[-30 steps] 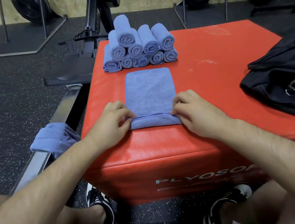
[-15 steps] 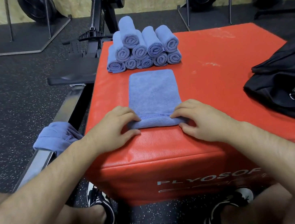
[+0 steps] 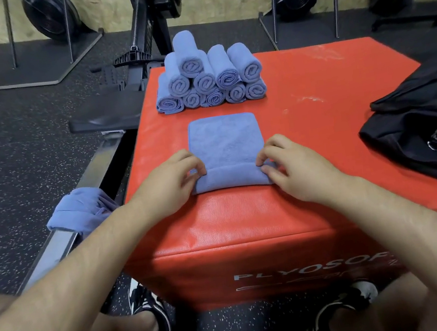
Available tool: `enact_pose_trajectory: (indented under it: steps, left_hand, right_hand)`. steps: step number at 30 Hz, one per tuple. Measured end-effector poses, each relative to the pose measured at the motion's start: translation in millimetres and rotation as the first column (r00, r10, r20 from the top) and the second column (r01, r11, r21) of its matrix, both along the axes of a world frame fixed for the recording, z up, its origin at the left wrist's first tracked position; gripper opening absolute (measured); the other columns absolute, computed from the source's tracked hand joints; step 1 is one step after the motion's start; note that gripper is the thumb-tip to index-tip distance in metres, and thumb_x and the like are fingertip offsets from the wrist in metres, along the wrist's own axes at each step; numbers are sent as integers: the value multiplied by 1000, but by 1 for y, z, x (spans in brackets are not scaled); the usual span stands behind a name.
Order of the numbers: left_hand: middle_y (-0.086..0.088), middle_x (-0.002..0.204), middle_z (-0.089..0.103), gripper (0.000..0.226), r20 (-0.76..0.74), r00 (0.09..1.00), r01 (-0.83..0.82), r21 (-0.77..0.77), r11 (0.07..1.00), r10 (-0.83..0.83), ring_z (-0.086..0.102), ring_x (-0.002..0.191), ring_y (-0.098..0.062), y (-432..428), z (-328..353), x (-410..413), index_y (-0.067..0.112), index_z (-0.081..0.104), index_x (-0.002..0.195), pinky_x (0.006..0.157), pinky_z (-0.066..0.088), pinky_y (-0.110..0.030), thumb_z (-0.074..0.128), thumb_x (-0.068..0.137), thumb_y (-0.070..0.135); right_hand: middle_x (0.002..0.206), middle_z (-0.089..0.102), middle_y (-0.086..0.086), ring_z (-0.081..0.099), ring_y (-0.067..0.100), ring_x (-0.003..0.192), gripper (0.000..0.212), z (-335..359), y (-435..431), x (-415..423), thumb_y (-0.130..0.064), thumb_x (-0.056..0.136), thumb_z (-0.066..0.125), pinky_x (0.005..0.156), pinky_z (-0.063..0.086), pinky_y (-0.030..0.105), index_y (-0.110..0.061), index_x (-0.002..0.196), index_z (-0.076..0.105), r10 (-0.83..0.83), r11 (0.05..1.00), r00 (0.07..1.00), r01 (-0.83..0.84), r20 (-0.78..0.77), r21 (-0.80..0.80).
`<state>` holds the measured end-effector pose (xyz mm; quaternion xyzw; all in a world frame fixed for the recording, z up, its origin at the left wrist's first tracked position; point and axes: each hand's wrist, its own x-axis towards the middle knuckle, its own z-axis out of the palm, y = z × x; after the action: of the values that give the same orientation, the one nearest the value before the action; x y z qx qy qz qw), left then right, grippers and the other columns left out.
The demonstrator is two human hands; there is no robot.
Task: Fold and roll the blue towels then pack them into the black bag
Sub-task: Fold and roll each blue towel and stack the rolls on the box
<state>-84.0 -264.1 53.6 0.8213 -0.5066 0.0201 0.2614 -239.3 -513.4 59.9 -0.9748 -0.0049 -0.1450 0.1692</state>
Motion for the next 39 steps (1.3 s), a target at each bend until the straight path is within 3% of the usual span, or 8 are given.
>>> enact_pose_trajectory:
  steps: [7, 11, 17, 22, 28, 32, 37, 39]
  left_hand:
    - [1, 105, 62, 30, 242, 965, 78, 107, 991, -102, 56, 90, -22, 6, -5, 2, 14, 67, 109, 85, 47, -37, 62, 91, 37]
    - [-1, 107, 61, 44, 115, 985, 114, 101, 988, -125, 52, 93, -14, 6, -7, 9, 11, 66, 113, 91, 37, -22, 60, 90, 48]
    - [-3, 92, 69, 19, -93, 996, 10, 47, 999, -5, 56, 76, -7, 5, 6, 4, 15, 61, 111, 70, 37, -12, 64, 96, 26]
    - [0, 75, 68, 10, -289, 954, -52, 98, 994, 79, 56, 59, -6, 3, 7, 1, 30, 51, 102, 63, 43, -20, 60, 98, 32]
    - [4, 97, 57, 8, -43, 996, -74, -34, 997, 72, 51, 86, -13, -7, 2, 12, 22, 65, 100, 85, 40, -28, 67, 93, 20]
    - [0, 95, 63, 14, 153, 986, 62, -16, 998, -58, 57, 89, -22, -16, 6, 12, 14, 70, 96, 87, 41, -31, 62, 88, 6]
    - [-6, 121, 64, 57, 146, 985, 66, 154, 986, -88, 57, 114, -23, -7, -1, 15, 8, 63, 126, 104, 42, -35, 64, 87, 49]
    - [-6, 125, 60, 57, 91, 993, 61, 143, 988, -75, 56, 116, -25, -8, -2, 18, 9, 61, 130, 104, 44, -41, 70, 85, 44]
  right_hand:
    - [111, 60, -6, 52, 22, 102, 36, 3, -3, -5, -39, 84, 57, 91, 48, 38, -22, 115, 63, 57, 968, 995, -74, -77, -239]
    - [113, 62, -6, 54, 22, 103, 37, -3, -7, -1, -32, 81, 61, 95, 44, 34, -21, 116, 63, 31, 993, 995, -41, -95, -109]
    - [95, 67, -2, 60, 14, 84, 26, 9, -6, 2, -21, 85, 69, 80, 45, 27, -19, 111, 63, -36, 987, 989, 58, -145, 149]
    - [65, 56, 1, 47, 10, 55, 19, 13, -3, 4, -19, 88, 60, 63, 42, 29, -30, 102, 50, -57, 966, 979, 104, -195, 238]
    - [106, 49, -4, 48, 20, 100, 14, 2, -4, 9, -16, 90, 61, 91, 43, 33, -24, 101, 64, -64, 995, 997, 61, 38, 82]
    - [104, 58, -6, 52, 22, 102, 15, 8, 0, 11, -14, 87, 56, 75, 52, 42, -24, 97, 64, 32, 988, 996, -20, 80, -151]
    - [120, 61, -2, 53, 24, 115, 40, 2, -8, 12, -23, 79, 68, 95, 49, 40, -19, 118, 60, 14, 989, 999, -19, -41, -145]
    - [119, 63, 1, 55, 26, 113, 43, 0, -10, 16, -16, 78, 68, 100, 45, 39, -17, 120, 61, 22, 995, 998, -27, -53, -97]
